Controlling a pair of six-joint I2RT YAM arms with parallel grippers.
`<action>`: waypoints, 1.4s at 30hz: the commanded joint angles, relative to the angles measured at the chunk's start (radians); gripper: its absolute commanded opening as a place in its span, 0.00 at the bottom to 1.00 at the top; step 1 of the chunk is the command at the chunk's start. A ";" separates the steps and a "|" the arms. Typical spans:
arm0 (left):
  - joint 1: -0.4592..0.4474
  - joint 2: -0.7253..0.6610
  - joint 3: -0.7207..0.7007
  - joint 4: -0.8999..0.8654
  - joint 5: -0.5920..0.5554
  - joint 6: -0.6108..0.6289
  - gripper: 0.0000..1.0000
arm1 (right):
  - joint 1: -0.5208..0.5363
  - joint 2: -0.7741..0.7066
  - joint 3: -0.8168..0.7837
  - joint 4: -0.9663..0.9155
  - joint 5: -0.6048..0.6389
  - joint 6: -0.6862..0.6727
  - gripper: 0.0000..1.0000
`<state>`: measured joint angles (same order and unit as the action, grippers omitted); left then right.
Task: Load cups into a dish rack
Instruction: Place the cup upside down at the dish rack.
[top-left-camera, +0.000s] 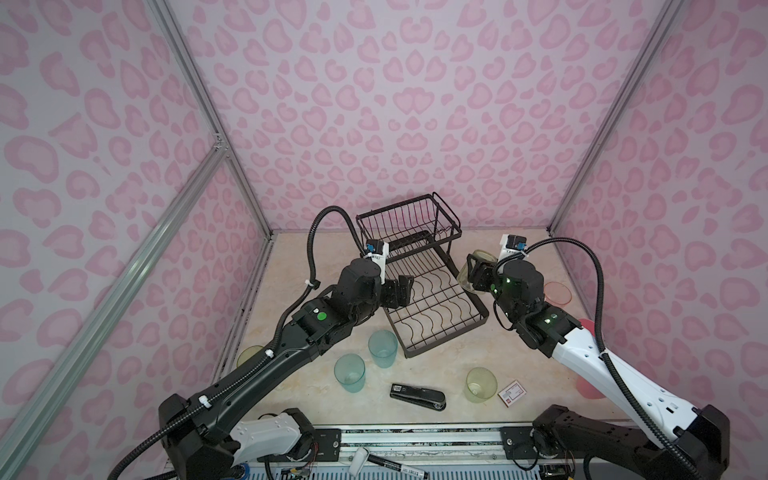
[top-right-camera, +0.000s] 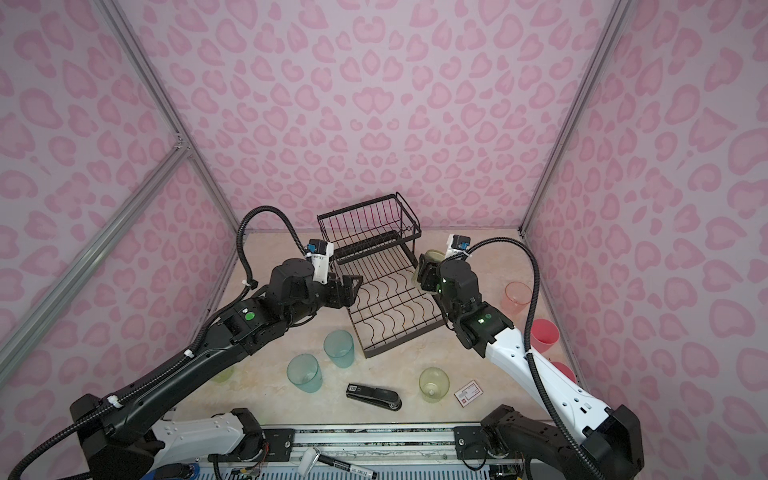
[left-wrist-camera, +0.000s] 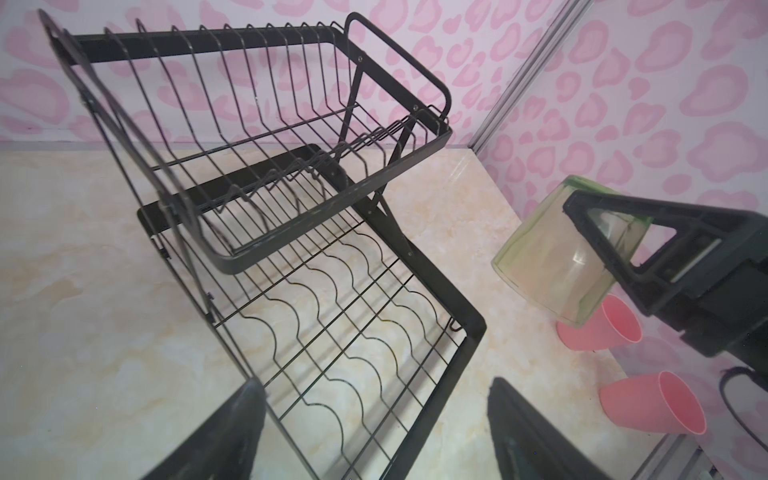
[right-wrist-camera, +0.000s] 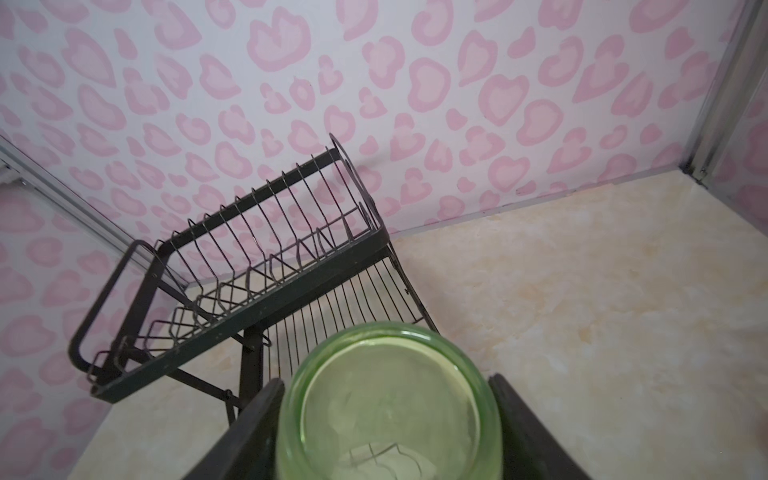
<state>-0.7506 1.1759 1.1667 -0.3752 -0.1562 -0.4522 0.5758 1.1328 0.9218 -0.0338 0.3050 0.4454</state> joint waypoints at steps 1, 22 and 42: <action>0.054 -0.038 0.011 -0.104 0.018 0.027 0.86 | 0.020 0.033 -0.036 0.091 0.087 -0.113 0.48; 0.275 -0.152 0.004 -0.191 0.156 0.145 0.86 | -0.011 0.518 -0.165 0.821 -0.179 -0.320 0.48; 0.320 -0.259 -0.118 -0.053 0.135 0.150 0.86 | -0.076 0.887 0.048 1.038 -0.222 -0.352 0.47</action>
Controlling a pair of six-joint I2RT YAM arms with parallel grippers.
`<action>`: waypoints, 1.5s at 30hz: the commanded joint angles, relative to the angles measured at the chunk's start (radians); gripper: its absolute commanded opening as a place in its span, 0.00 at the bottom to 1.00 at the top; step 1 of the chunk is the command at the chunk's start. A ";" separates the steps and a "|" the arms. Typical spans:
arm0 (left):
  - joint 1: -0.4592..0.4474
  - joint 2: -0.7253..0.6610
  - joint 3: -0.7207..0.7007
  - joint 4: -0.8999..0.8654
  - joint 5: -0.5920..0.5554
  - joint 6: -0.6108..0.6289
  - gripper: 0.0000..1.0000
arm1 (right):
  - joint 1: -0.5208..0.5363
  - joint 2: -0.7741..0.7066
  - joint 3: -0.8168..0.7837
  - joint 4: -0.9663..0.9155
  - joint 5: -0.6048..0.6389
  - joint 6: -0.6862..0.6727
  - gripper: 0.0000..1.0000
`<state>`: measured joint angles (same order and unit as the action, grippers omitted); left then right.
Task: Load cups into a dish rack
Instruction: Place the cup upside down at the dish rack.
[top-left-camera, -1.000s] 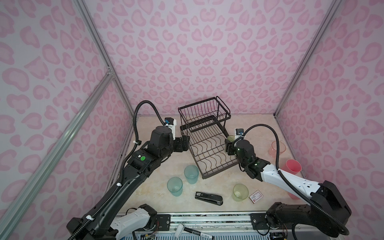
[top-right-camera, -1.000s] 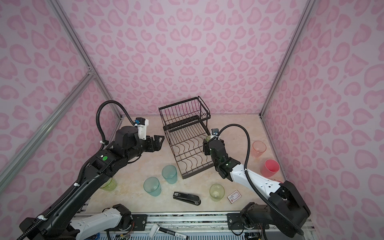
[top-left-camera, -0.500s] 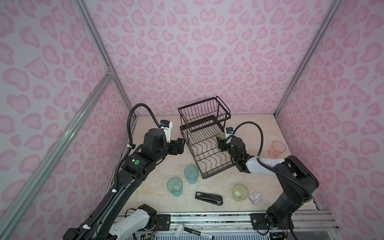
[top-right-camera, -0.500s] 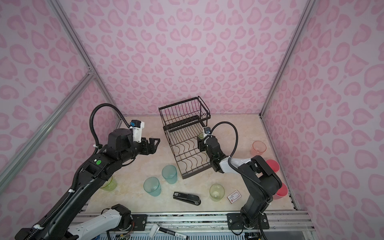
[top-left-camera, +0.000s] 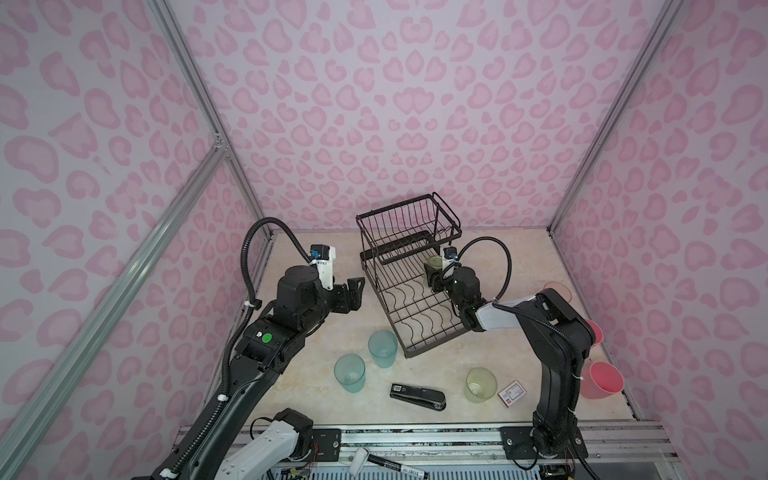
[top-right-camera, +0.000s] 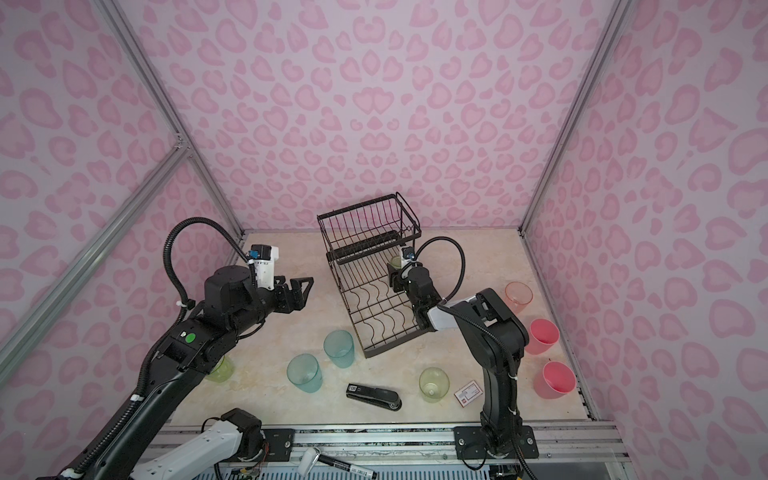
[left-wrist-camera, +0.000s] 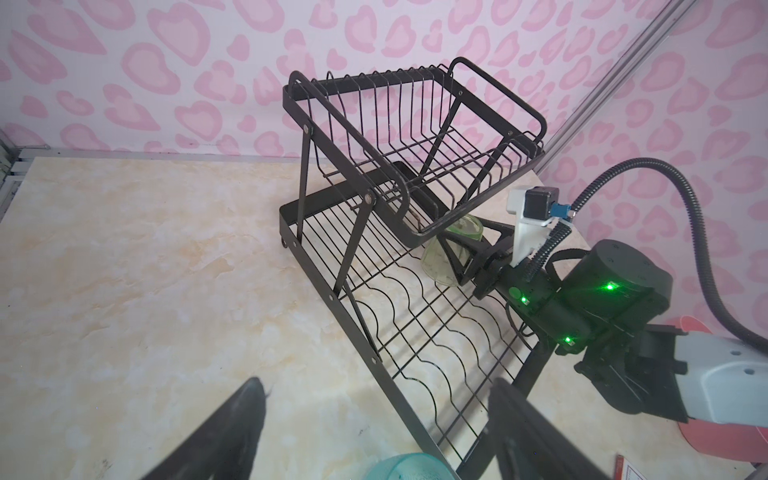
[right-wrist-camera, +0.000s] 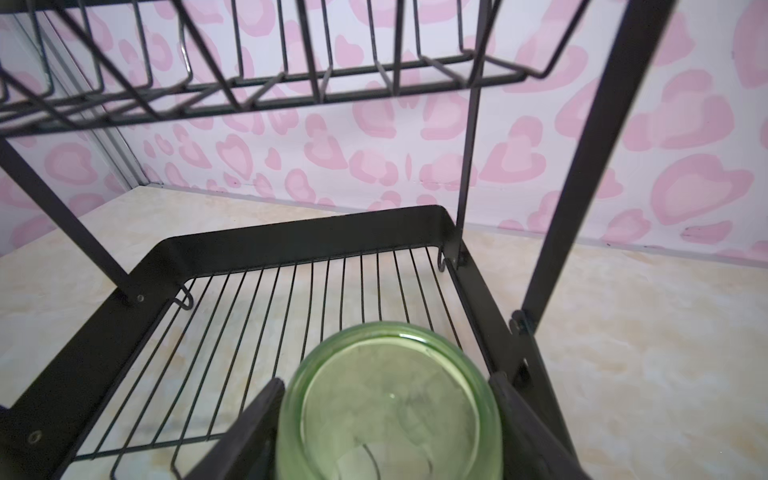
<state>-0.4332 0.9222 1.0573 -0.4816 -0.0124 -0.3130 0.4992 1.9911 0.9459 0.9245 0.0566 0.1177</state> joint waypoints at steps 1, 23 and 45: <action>0.004 -0.005 -0.012 0.056 -0.009 0.009 0.86 | -0.003 0.031 0.039 0.061 0.026 -0.020 0.47; 0.025 -0.034 -0.065 0.098 0.017 -0.004 0.85 | -0.001 0.049 0.101 -0.027 0.040 -0.027 0.56; 0.030 -0.074 -0.089 0.110 0.007 0.005 0.85 | 0.000 0.009 0.112 -0.238 0.071 -0.029 0.62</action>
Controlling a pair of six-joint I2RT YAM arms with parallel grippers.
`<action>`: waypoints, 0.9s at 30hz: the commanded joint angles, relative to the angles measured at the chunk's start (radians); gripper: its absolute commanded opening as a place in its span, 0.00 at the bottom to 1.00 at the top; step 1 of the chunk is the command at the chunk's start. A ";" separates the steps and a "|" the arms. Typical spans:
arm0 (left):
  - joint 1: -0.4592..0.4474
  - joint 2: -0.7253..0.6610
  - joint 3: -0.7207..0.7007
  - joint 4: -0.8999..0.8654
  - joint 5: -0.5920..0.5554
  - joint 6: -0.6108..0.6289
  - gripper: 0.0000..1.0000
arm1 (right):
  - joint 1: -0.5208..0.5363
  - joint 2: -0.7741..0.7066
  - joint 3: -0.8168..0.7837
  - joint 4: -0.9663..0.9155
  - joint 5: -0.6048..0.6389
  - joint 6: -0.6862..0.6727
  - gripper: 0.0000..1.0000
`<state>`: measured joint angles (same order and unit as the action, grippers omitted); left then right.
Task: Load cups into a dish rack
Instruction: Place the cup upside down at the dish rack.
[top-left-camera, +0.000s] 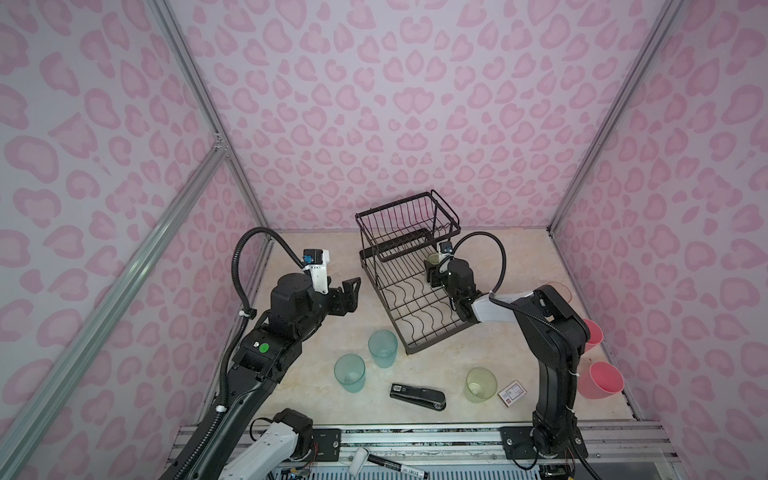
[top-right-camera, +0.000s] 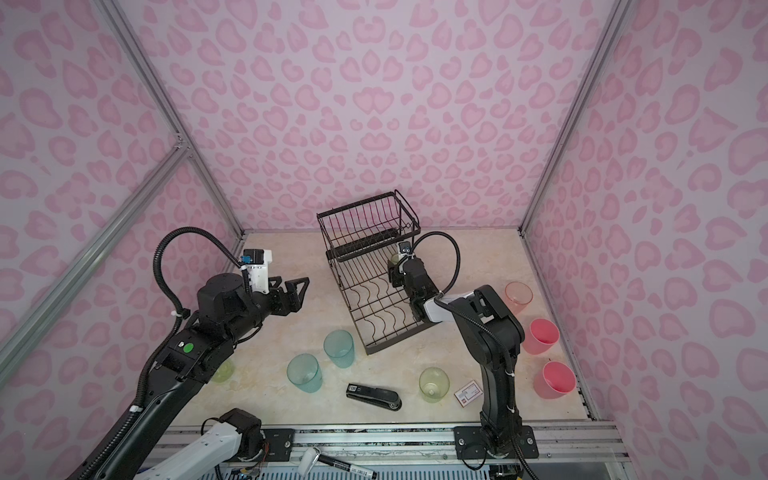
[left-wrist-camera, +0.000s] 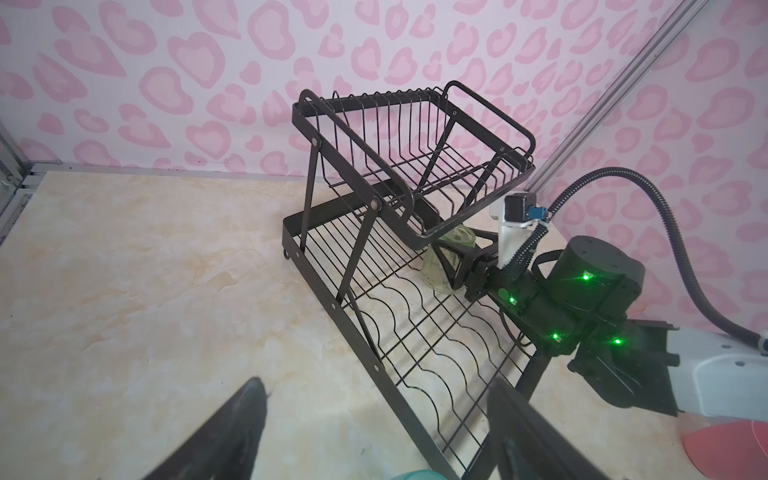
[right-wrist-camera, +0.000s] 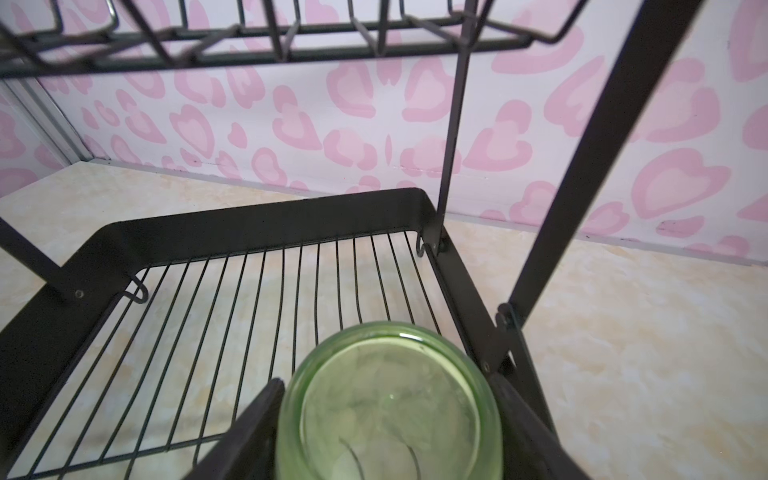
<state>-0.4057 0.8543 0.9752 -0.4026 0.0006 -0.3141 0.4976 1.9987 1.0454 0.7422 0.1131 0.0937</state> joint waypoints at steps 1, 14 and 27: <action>0.002 -0.008 -0.007 0.031 -0.005 0.006 0.85 | 0.001 0.003 0.022 -0.079 0.012 -0.007 0.62; 0.004 -0.016 -0.013 0.035 -0.004 0.005 0.85 | -0.004 -0.041 0.011 -0.208 -0.004 -0.056 0.67; 0.004 -0.026 -0.018 0.040 -0.001 0.003 0.85 | -0.009 -0.081 -0.027 -0.248 -0.023 -0.054 0.80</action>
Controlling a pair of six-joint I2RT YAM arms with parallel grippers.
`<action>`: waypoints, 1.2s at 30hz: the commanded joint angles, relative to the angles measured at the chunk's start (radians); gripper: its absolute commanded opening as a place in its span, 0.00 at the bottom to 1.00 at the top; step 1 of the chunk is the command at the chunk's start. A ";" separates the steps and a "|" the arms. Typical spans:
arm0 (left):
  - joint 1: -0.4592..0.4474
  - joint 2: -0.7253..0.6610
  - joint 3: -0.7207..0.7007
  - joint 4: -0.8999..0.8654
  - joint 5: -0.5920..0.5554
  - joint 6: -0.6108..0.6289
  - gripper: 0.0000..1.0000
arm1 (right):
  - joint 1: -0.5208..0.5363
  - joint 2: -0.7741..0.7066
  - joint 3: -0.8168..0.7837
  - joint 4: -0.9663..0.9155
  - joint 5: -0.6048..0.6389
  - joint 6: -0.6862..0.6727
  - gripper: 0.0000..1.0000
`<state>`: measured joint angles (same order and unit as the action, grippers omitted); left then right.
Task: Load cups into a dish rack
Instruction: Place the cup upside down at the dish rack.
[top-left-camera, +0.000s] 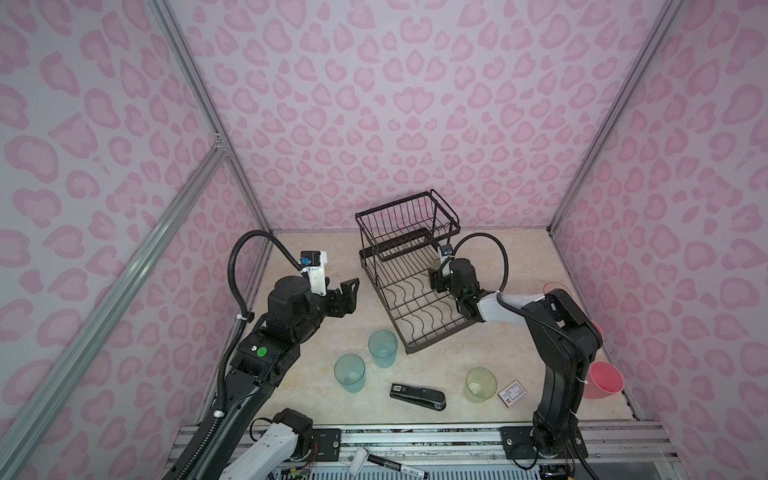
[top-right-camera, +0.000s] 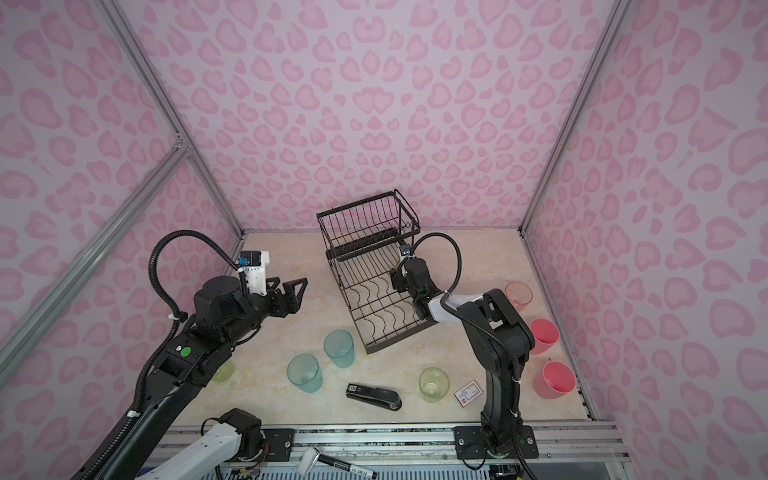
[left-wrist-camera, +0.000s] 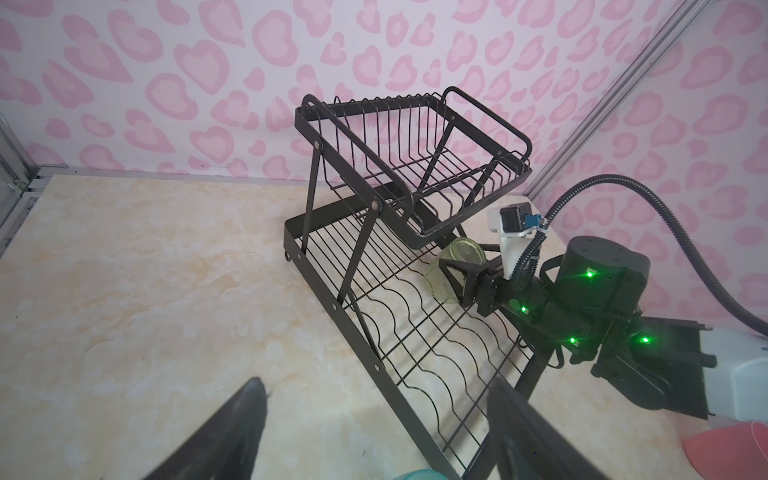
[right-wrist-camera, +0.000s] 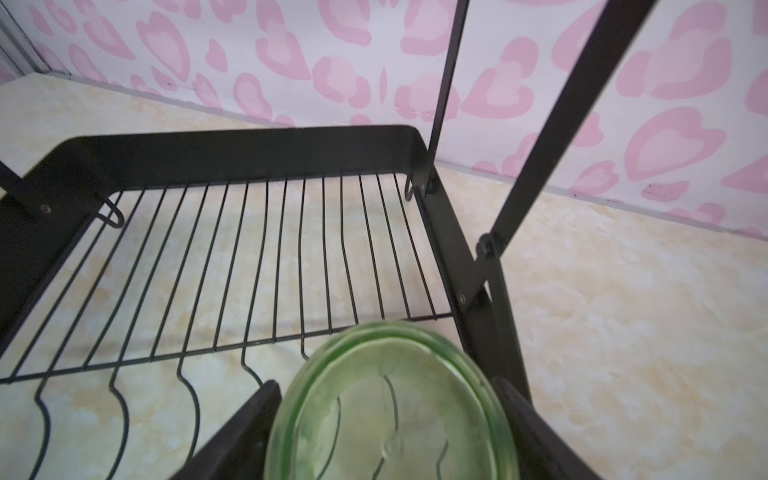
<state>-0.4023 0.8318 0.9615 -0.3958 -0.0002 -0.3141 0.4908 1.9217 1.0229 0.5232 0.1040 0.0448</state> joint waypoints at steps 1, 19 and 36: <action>0.000 -0.003 -0.004 0.030 0.000 0.004 0.85 | -0.002 -0.005 -0.006 -0.030 -0.016 -0.008 0.82; 0.000 0.003 -0.009 0.017 -0.026 0.026 0.92 | 0.002 -0.153 -0.103 -0.013 -0.004 0.031 0.92; 0.000 0.028 -0.006 -0.010 -0.093 0.027 0.90 | 0.018 -0.451 -0.300 -0.166 0.053 0.150 0.90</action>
<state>-0.4023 0.8528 0.9558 -0.4156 -0.0723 -0.2951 0.5037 1.5051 0.7418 0.4221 0.1299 0.1467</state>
